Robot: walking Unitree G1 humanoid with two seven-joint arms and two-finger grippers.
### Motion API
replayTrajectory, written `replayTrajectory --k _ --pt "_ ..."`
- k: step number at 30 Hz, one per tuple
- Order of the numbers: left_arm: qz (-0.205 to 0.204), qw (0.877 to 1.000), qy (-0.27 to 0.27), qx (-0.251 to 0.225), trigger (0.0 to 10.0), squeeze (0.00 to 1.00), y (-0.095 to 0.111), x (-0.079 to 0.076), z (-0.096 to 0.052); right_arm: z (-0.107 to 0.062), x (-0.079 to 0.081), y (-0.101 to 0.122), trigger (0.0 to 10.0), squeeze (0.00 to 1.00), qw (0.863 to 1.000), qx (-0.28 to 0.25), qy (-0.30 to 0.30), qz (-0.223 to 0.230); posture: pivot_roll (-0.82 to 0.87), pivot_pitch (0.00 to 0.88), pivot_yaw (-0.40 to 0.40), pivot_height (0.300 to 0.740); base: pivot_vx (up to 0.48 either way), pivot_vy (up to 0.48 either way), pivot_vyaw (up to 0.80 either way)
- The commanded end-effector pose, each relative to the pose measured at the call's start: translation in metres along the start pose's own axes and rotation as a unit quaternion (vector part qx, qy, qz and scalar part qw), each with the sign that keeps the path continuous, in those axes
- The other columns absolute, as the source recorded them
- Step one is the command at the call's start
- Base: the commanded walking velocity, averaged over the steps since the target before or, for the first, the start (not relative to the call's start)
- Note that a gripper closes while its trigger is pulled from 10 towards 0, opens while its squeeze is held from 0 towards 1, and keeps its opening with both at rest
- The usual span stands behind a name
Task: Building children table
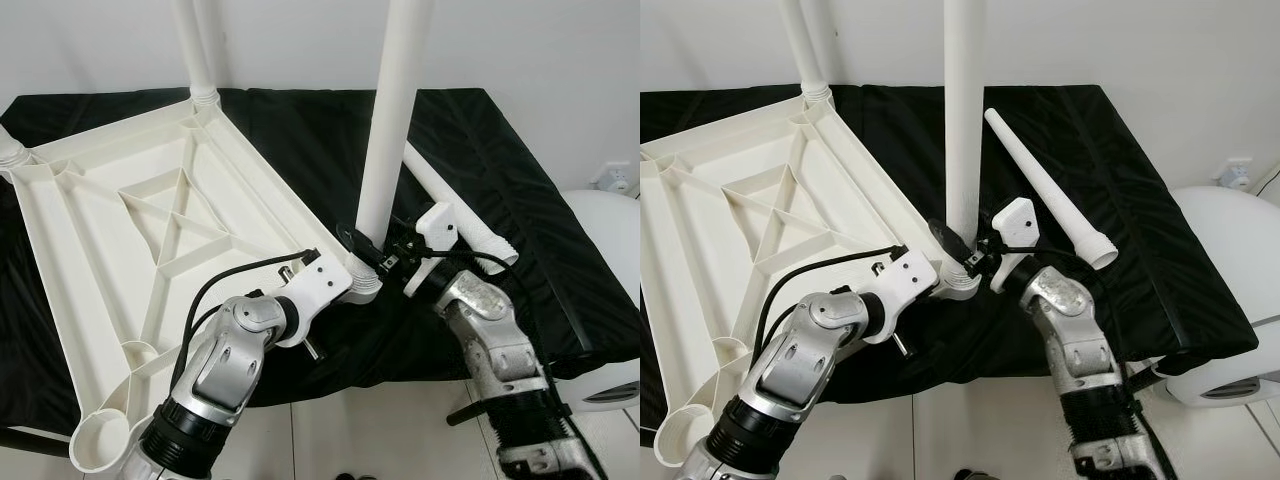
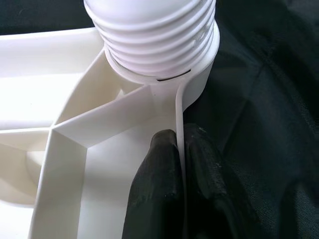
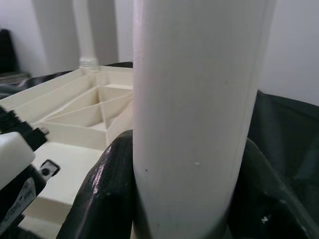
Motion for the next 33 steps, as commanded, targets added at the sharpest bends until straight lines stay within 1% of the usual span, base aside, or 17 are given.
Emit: replayTrajectory --k 1,6,9,13,15,19,22,24,25,26,27,29,33 --pt "-0.002 0.999 0.038 -0.013 10.0 0.00 0.004 0.006 0.000 -0.028 -0.001 -0.078 10.0 0.00 0.987 0.132 -0.002 0.090 -0.06 0.179 -0.023 0.740 0.000 0.000 0.00" --pt "-0.004 0.999 0.041 -0.012 10.0 0.00 0.003 0.007 -0.001 -0.028 -0.006 -0.074 10.0 0.00 0.986 0.135 0.031 0.095 -0.06 0.179 -0.025 0.740 0.000 0.000 0.00" --pt "-0.004 0.999 0.042 -0.012 10.0 0.00 0.003 0.007 -0.001 -0.026 -0.005 -0.073 10.0 0.00 0.986 0.133 0.043 0.093 -0.06 0.179 -0.025 0.740 0.000 0.000 0.00" --pt "-0.005 0.999 0.044 -0.012 10.0 0.00 0.003 0.007 -0.001 -0.023 0.000 -0.071 10.0 0.00 0.986 0.131 0.056 0.087 -0.05 0.180 -0.031 0.740 0.000 0.000 0.00" --pt "-0.006 0.999 0.047 -0.009 10.0 0.00 0.002 0.008 -0.002 -0.021 0.004 -0.069 10.0 0.00 0.987 0.121 0.053 0.093 -0.05 0.184 -0.031 0.740 0.000 0.000 0.00" --pt "-0.008 0.999 0.048 -0.008 10.0 0.00 0.001 0.009 -0.003 -0.025 0.019 -0.074 10.0 0.00 0.987 0.113 0.057 0.102 -0.06 0.187 -0.029 0.740 0.000 0.000 0.00" --pt "-0.008 0.999 0.049 -0.008 10.0 0.00 0.001 0.009 -0.003 -0.026 0.022 -0.076 10.0 0.00 0.987 0.108 0.053 0.106 -0.06 0.187 -0.029 0.740 0.000 0.000 0.00" --pt "-0.008 0.999 0.049 -0.009 10.0 0.00 0.001 0.010 -0.003 -0.026 0.028 -0.075 10.0 0.00 0.987 0.096 0.046 0.119 -0.06 0.187 -0.028 0.740 0.000 0.000 0.00" --pt "-0.008 0.999 0.049 -0.009 10.0 0.00 0.001 0.010 -0.003 -0.026 0.028 -0.075 10.0 0.00 0.987 0.096 0.046 0.119 -0.06 0.187 -0.028 0.740 0.000 0.000 0.00" --pt "-0.008 0.999 0.049 -0.010 10.0 0.00 0.002 0.010 -0.002 -0.025 0.032 -0.075 10.0 0.00 0.987 0.087 0.041 0.126 -0.06 0.187 -0.026 0.740 0.000 0.000 0.00" --pt "-0.008 0.999 0.049 -0.010 10.0 0.00 0.002 0.010 -0.002 -0.025 0.032 -0.075 10.0 0.00 0.987 0.087 0.041 0.126 -0.06 0.187 -0.026 0.740 0.000 0.000 0.00" --pt "-0.008 0.999 0.048 -0.012 10.0 0.00 0.003 0.010 -0.002 -0.025 0.038 -0.077 10.0 0.00 0.986 0.082 0.035 0.138 -0.07 0.188 -0.024 0.740 0.000 0.000 0.00" --pt "-0.007 0.999 0.046 -0.013 10.0 0.00 0.004 0.009 -0.001 -0.025 0.044 -0.079 10.0 0.00 0.986 0.079 0.024 0.147 -0.07 0.188 -0.022 0.740 0.000 0.000 0.00"
Point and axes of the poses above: a point about 5 cm out from each wrist's last joint towards the gripper, its own z axis pointing out of the wrist towards the gripper, its own y axis along the axis of the wrist's last joint, x = y × z, the point moved 6 cm from there along z, pointing out of the wrist towards the gripper, and after that the axes turned 12 degrees about z, right-handed, at the moved point
